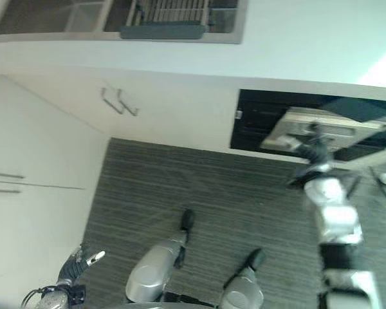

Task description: Place the dishes in the dishwasher.

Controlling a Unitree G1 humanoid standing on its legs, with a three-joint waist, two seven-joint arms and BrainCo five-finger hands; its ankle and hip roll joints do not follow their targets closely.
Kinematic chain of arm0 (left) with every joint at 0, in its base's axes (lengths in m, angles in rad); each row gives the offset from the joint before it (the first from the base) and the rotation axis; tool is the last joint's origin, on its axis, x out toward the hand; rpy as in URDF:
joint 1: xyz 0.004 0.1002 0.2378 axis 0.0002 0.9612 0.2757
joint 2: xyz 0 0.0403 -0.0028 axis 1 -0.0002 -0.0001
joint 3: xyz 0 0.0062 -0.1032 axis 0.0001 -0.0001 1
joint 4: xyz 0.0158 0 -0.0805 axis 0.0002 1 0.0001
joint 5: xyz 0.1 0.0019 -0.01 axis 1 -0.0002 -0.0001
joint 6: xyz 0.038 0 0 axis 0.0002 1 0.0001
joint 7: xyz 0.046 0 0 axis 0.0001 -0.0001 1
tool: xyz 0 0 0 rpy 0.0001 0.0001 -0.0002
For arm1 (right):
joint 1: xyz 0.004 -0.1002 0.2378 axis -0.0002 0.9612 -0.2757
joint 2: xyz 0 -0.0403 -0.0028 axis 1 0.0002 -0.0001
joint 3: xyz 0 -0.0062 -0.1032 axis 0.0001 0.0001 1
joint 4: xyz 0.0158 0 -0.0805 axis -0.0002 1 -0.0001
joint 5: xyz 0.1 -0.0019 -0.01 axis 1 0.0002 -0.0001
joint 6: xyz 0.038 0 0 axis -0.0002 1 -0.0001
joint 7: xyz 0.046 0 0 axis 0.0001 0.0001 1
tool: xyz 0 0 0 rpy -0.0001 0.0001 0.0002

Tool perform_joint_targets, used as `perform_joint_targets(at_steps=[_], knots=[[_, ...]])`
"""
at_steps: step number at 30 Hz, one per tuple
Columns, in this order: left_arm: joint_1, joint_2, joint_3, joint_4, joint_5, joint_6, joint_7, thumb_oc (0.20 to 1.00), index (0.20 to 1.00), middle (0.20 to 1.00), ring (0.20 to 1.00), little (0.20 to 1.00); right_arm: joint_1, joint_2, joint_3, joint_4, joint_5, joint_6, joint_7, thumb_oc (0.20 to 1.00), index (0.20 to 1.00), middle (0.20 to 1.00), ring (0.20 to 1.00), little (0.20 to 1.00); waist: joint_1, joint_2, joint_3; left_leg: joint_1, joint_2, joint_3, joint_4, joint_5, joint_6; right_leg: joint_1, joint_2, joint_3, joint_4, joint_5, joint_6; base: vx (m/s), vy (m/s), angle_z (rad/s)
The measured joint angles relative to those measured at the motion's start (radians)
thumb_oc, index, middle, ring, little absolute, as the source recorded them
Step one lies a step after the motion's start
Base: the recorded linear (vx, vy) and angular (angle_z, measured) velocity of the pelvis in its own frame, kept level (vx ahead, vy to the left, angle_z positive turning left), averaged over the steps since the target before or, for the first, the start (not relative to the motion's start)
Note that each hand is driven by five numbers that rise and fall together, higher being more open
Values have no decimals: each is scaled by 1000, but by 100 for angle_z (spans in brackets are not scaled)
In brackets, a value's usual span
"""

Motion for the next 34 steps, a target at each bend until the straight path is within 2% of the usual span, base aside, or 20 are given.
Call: perform_joint_targets(at_steps=[2, 4, 7, 8, 9, 13, 14, 15, 16, 17, 18, 20, 23, 26, 27, 28, 29, 31, 32, 34], knots=[[-3, 6, -2, -55, 0, -17, 9, 1000, 1000, 1000, 1000, 1000, 64, -1, 19, 43, -54, 4, 3, 1000, 1000, 1000, 1000, 1000, -10, -25, -2, -10, 2, 12, 35, -16, 10, 3, 0, 6, 0, -5, -21, -11, -22, -11], [-4, 23, -3, -81, -2, -32, 19, 1000, 1000, 1000, 1000, 1000, 97, 1, -13, 127, -71, -8, 2, 1000, 1000, 1000, 1000, 1000, -16, -75, -25, -30, 9, 23, 84, -45, 23, 2, 2, 14, 0, -5, -27, 1, 19, -7], [1, 30, 6, -61, -31, -7, 18, 1000, 1000, 1000, 1000, 1000, 187, 48, -45, 133, -86, -79, 27, 1000, 1000, 1000, 1000, 1000, -19, -155, -77, -33, 10, 35, 148, -90, 38, 3, -13, 27, 53, -33, -30, 27, 101, -6], [-2, 31, 7, -18, -31, 1, 10, 1000, 1000, 1000, 1000, 1000, 204, 68, -33, 178, -88, -121, 48, 1000, 1000, 1000, 1000, 1000, -23, -178, -105, -32, 8, 37, 172, -112, 46, 4, -18, 33, 83, -39, -40, 44, 134, -1], [-7, 31, 6, 43, -32, 18, -16, 1000, 1000, 1000, 1000, 1000, 206, 79, 7, 271, -87, -146, 72, 1000, 1000, 1000, 1000, 1000, -35, -199, -136, -10, 16, 35, 172, -123, 50, 0, -24, 57, 140, -19, -29, 31, 192, 3], [1, 38, -19, 103, -88, 45, -171, 1000, 1000, 1000, 1000, 1000, 268, 144, 82, 545, -22, -228, 192, 1000, 1000, 1000, 1000, 1000, -64, -164, -257, 103, 30, 39, 54, -99, 80, -58, -22, 174, 311, 108, -44, 46, 88, -2], [-24, 39, -20, 177, -113, 55, -211, 1000, 1000, 1000, 1000, 1000, 243, 176, 110, 685, 4, -269, 217, 1000, 1000, 1000, 1000, 1000, -83, -132, -274, 155, 32, 13, -2, -72, 110, -96, -1, 250, 408, 109, -18, 116, -54, 24], [-64, 37, -22, 246, -114, 66, -220, 1000, 1000, 1000, 1000, 1000, 238, 184, 124, 735, 18, -270, 234, 1000, 1000, 1000, 1000, 1000, -129, -96, -290, 170, 54, -30, -31, -44, 108, -107, 109, 329, 439, -54, 19, 107, -88, 71], [-90, 38, -10, 277, -114, 78, -232, 1000, 1000, 1000, 1000, 1000, 248, 182, 140, 735, 23, -276, 246, 1000, 1000, 1000, 1000, 1000, -166, -82, -296, 184, 58, -69, -68, -28, 103, -103, 215, 372, 378, -129, -1, 94, -193, 90], [-113, 29, -8, 296, -115, 95, -244, 1000, 1000, 1000, 1000, 1000, 240, 177, 141, 763, 22, -298, 260, 1000, 1000, 1000, 1000, 1000, -184, -111, -313, 199, -1, -68, -98, -12, 111, -103, 253, 358, 223, -130, -66, 97, -211, 66], [-119, 0, -2, 318, -119, 92, -241, 1000, 1000, 1000, 1000, 1000, 210, 180, 142, 838, 22, -316, 287, 1000, 1000, 1000, 1000, 1000, -186, -109, -317, 217, -21, -69, -112, -17, 104, -90, 252, 352, 144, -97, -101, 110, -230, 37], [-101, -59, -1, 371, -191, 104, -241, 1000, 1000, 1000, 1000, 1000, 193, 186, 140, 958, 22, -315, 330, 1000, 1000, 1000, 1000, 1000, -180, -77, -348, 246, -13, -88, -128, -21, 85, -26, 268, 316, 68, -55, -135, 98, -209, 30], [-78, -90, 46, 443, -200, 101, -262, 1000, 1000, 1000, 1000, 1000, 176, 191, 110, 1066, 8, -341, 374, 1000, 1000, 1000, 1000, 1000, -158, -40, -356, 267, 15, -88, -130, -35, 47, 33, 296, 286, -5, -37, -162, 82, -172, 15], [-53, -92, 22, 453, -165, 95, -284, 1000, 1000, 1000, 1000, 1000, 182, 182, 99, 1060, 9, -342, 391, 1000, 1000, 1000, 1000, 1000, -156, -27, -353, 264, 39, -90, -114, -30, 19, 38, 317, 272, -6, -53, -180, 18, -93, 11], [-61, -96, -6, 478, -152, 98, -295, 1000, 1000, 1000, 1000, 1000, 184, 184, 78, 1066, -12, -342, 395, 1000, 1000, 1000, 1000, 1000, -154, -21, -347, 233, 33, -75, -51, -39, 0, 44, 314, 264, -5, -57, -186, -101, 6, 32], [-79, -103, -13, 480, -152, 98, -306, 1000, 1000, 1000, 1000, 1000, 189, 180, 67, 1065, -32, -343, 396, 1000, 1000, 1000, 1000, 1000, -159, -24, -342, 194, 21, -33, 2, -32, -10, 43, 298, 243, -5, -59, -185, -158, 43, 67], [-124, -113, -17, 479, -149, 112, -325, 1000, 1000, 1000, 1000, 1000, 208, 163, 71, 1053, -51, -342, 391, 1000, 1000, 1000, 1000, 1000, -163, -27, -337, 163, 14, 43, 12, -7, -47, 45, 278, 195, 1, -44, -202, -201, 86, 101], [-190, -118, -53, 463, -148, 115, -351, 1000, 1000, 1000, 1000, 1000, 214, 136, 70, 1091, -49, -343, 389, 1000, 1000, 1000, 1000, 1000, -171, -7, -324, 167, 61, 211, -24, -24, -42, 33, 264, 130, -5, -60, -224, -139, 117, 92], [-206, -128, -69, 483, -148, 114, -353, 1000, 1000, 1000, 1000, 1000, 179, 131, 70, 1135, -49, -343, 389, 1000, 1000, 1000, 1000, 1000, -175, 8, -320, 219, 88, 242, -96, -23, -43, 35, 262, 140, -4, -63, -202, -43, 137, 29], [-225, -148, -81, 532, -150, 132, -362, 1000, 1000, 1000, 1000, 1000, 156, 129, 59, 1173, -49, -373, 387, 1000, 1000, 1000, 1000, 1000, -190, 35, -320, 313, 120, 236, -134, -22, -39, 39, 262, 148, -2, -49, -176, 0, 145, -11]])
